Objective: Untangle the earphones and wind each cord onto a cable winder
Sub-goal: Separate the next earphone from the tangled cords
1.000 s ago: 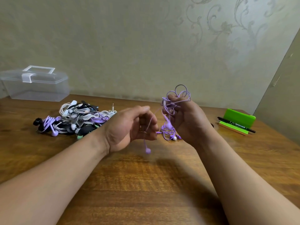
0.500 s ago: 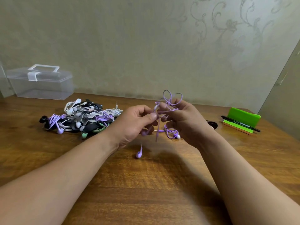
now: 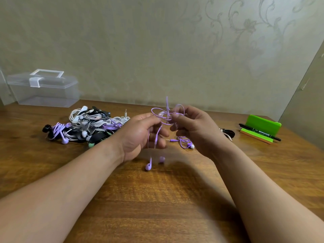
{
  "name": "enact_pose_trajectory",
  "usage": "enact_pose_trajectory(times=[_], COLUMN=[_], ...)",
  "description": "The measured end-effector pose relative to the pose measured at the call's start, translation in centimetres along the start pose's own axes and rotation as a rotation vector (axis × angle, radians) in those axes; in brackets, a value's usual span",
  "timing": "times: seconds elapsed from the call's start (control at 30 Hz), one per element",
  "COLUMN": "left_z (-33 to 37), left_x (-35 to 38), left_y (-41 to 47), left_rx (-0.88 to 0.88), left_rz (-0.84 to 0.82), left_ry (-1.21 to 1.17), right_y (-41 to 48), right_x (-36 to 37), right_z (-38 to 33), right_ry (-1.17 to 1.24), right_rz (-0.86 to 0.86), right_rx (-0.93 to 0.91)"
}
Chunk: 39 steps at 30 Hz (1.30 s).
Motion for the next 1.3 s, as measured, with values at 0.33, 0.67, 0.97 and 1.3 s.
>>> enact_pose_trajectory(times=[0.33,0.67,0.97,1.3], left_z=[1.9,2.0,2.3,2.4], left_x=[-0.8,-1.4,-2.9,-0.7], left_y=[-0.2,0.0,0.7,0.1], left_rx=[-0.052,0.168,0.397,0.407], left_rz=[-0.229,-0.033,0.212,0.079], left_ry=[-0.143,0.308,0.771,0.525], right_y=[-1.0,-1.7,-4.5,-0.7], right_x=[-2.0,-4.4,-4.0,-1.4], right_z=[-0.1,-1.0,-2.4,-1.5], right_ry=[-0.194,-0.569,-0.405,-0.47], right_rz=[-0.37,-0.267,-0.669,-0.102], right_rx=[0.149,0.187,0.417,-0.044])
Point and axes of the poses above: each hand's wrist, its own y-axis towards the middle knuckle, its own x-axis out of the palm, z = x × y, the point moved 4 cm from there along y, towards the middle knuckle, and after that the axes turned 6 degrees about -y, right-handed, at the moved point
